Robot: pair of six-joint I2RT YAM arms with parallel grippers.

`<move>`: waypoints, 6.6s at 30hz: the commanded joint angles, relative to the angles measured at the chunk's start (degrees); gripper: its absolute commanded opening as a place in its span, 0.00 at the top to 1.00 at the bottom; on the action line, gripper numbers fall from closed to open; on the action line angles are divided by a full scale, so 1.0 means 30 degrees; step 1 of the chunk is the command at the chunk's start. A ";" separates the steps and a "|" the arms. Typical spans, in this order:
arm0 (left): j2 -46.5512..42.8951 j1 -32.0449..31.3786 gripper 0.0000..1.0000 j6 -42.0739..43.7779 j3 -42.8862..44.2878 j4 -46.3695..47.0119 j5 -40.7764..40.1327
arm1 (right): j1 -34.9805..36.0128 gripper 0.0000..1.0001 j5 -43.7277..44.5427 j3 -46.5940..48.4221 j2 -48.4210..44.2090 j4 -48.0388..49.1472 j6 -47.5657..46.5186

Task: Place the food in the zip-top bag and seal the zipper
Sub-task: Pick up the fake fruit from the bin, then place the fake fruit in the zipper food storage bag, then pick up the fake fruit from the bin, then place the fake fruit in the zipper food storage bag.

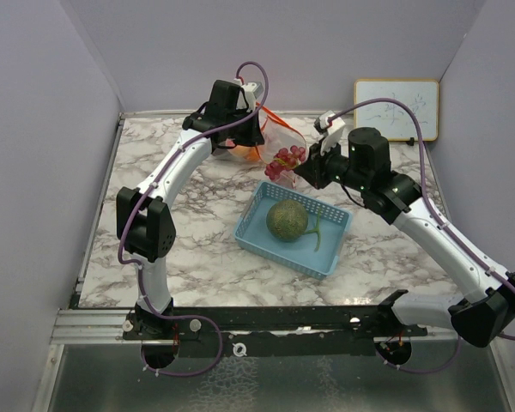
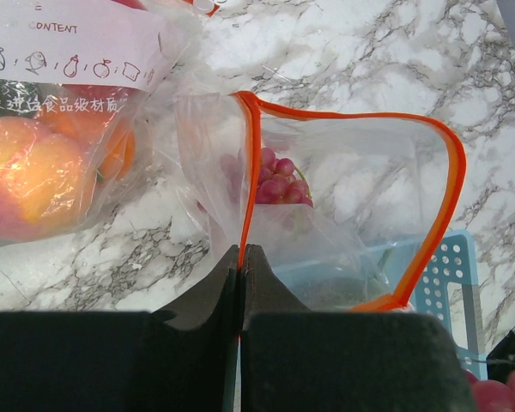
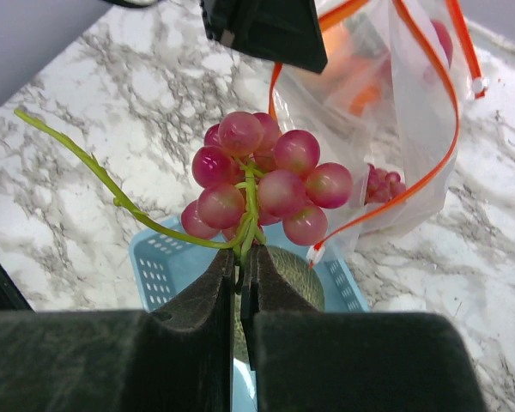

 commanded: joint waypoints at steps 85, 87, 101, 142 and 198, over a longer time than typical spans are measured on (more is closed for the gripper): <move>0.0257 0.0092 1.00 0.0032 0.0487 -0.0412 0.0721 | 0.0251 0.98 0.9351 -0.6235 0.2142 -0.0198 0.5833; 0.0242 0.0094 1.00 0.0080 0.0603 -0.0471 0.0669 | 0.0255 0.98 0.8899 -0.5003 0.1276 -0.0803 0.4956; 0.0483 0.0094 1.00 0.0082 0.0874 -0.0556 0.0798 | 0.0253 0.98 0.1594 0.3184 0.0893 -0.0898 0.1431; 0.0215 0.0095 1.00 -0.0212 0.1349 -0.0616 0.1546 | -0.2446 0.98 0.7143 0.5448 0.7310 0.7152 -0.1580; -0.0097 0.0239 1.00 -0.3408 0.2893 0.1576 0.3178 | -0.0069 0.94 0.7651 0.4638 1.1443 0.5360 0.1127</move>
